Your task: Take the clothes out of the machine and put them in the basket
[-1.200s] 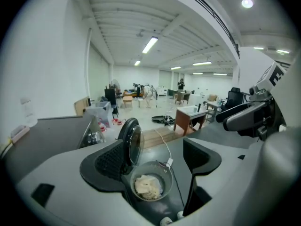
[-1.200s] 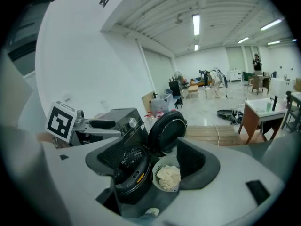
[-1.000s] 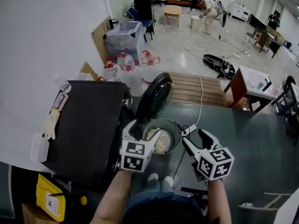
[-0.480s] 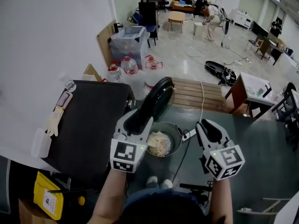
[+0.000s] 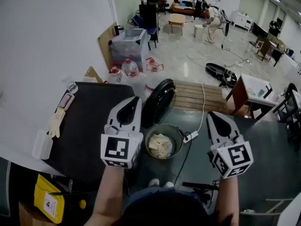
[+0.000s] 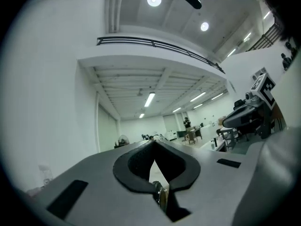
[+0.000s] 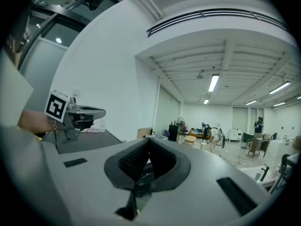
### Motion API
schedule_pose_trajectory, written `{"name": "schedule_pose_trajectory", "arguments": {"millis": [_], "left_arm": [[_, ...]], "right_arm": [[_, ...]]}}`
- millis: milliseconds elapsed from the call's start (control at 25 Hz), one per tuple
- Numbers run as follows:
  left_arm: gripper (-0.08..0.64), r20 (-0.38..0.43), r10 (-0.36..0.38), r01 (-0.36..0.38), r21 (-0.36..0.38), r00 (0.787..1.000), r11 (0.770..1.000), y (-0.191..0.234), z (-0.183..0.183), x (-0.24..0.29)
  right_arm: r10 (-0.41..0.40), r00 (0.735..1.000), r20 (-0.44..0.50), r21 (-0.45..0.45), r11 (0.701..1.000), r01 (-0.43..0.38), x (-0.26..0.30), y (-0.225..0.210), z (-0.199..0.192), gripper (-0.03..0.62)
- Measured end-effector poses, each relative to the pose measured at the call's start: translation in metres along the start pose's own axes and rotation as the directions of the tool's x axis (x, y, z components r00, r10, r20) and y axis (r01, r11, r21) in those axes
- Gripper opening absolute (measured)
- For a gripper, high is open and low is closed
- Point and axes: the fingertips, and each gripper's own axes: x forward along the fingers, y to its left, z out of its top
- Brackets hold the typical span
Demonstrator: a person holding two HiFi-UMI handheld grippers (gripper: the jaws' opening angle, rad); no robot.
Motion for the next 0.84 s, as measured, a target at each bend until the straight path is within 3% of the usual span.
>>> {"name": "schedule_pose_trajectory", "arguments": {"millis": [360,600,840], "left_arm": [[0.003,-0.013,0.023,-0.022,0.038,1.000,0.999,0.014,0.009,0.002],[0.003,-0.006,0.037,-0.036,0.004,0.999,0.999,0.024,0.009,0.005],[0.003,-0.017,0.010,-0.010,0.029,1.000,1.000,0.019,0.009,0.010]], "right_arm": [[-0.086,0.991,0.100,-0.079,0.992,0.094,-0.005,-0.010,0.032,0.003],[-0.085,0.991,0.103,-0.139,0.985,0.099,-0.004,-0.009,0.037,0.003],[-0.096,0.991,0.093,-0.147,0.983,0.109,-0.004,-0.014,0.038,0.003]]}}
